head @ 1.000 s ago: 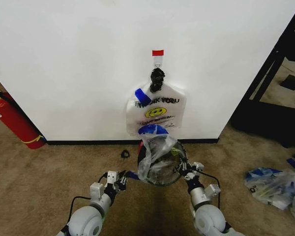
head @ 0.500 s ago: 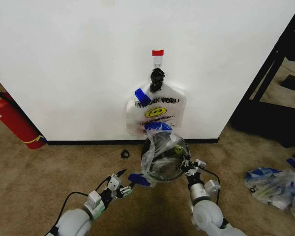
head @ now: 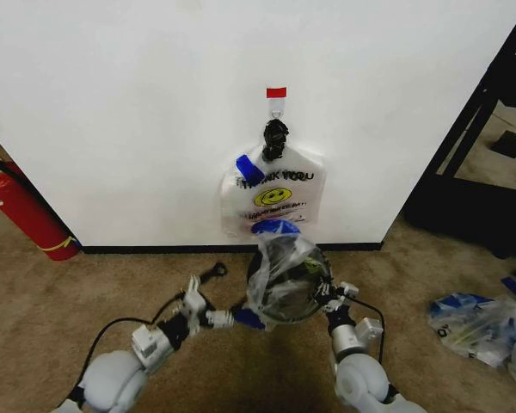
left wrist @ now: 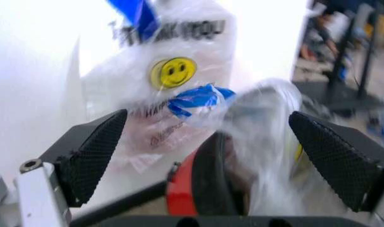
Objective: Pick up the garbage bag from the wall and place it over the trash bin.
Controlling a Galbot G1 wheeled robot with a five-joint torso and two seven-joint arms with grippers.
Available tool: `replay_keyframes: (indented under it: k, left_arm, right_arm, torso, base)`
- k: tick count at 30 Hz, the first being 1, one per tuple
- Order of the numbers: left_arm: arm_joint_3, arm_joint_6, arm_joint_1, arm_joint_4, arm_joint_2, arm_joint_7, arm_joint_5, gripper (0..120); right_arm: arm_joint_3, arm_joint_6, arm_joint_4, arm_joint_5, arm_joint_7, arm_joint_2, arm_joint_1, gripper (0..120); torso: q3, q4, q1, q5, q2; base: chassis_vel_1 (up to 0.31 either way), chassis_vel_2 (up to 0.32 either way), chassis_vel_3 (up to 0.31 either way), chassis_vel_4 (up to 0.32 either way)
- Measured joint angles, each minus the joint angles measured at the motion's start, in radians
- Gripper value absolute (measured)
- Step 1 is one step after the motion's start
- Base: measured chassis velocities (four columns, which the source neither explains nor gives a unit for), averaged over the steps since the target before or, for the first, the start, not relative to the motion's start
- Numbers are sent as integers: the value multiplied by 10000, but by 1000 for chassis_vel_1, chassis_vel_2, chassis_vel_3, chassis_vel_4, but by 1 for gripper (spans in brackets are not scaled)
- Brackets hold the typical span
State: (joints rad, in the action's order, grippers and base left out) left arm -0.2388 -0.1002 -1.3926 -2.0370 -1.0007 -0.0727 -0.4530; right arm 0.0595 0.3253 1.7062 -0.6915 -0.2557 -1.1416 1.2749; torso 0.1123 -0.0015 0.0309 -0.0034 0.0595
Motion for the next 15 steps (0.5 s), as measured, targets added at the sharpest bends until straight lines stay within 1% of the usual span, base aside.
replay_keyframes:
  k: [1, 2, 3, 4, 6, 8, 9, 12, 15]
  left_arm:
    - [181, 275, 58, -97, -101, 289, -229, 100]
    - [435, 768, 198, -187, -269, 696, -640, 100]
    - [505, 947, 264, -200, -332, 809, -853, 100]
    - [505, 947, 264, -200, -332, 809, -853, 100]
    - [599, 1463, 441, -218, -475, 1001, -1605, 100]
    - [619, 1886, 587, -224, -517, 1091, -2470, 98]
    - [621, 1969, 637, -204, -520, 1118, -2694, 97]
    - [623, 2033, 725, -46, -521, 1181, -2797, 95]
    - [663, 2045, 793, 112, -545, 1365, -2638, 93]
  right_arm:
    - [-17, 42, -39, 103, 64, -19, 0, 0]
    - [-49, 122, -105, 296, 201, -53, 0, 0]
    - [-58, 158, -126, 368, 264, -66, 0, 0]
    - [-58, 158, -126, 368, 264, -66, 0, 0]
    - [-77, 277, -166, 525, 454, -95, 9, 0]
    - [-86, 378, -167, 626, 596, -111, 26, 0]
    - [-88, 410, -162, 651, 633, -113, 35, 0]
    - [-95, 436, -121, 670, 656, -113, 52, 0]
    - [-114, 439, -35, 674, 657, -119, 75, 0]
  torso:
    - [0, 0, 0, -2, 0]
    - [0, -1, 0, -3, 0]
    - [0, -2, 0, -2, 0]
    - [0, -2, 0, -2, 0]
    - [0, -2, 0, -2, 0]
    - [0, -1, 0, -2, 0]
    - [0, -1, 0, -1, 0]
    - [0, -1, 0, -2, 0]
    - [0, -1, 0, -2, 0]
  base:
    - [0, 0, 0, 0]
    - [0, 0, 0, 0]
    - [0, 0, 0, 0]
    - [0, 0, 0, 0]
    - [0, 0, 0, 0]
    - [0, 0, 0, 0]
    - [0, 0, 0, 0]
    - [0, 0, 0, 0]
    - [0, 0, 0, 0]
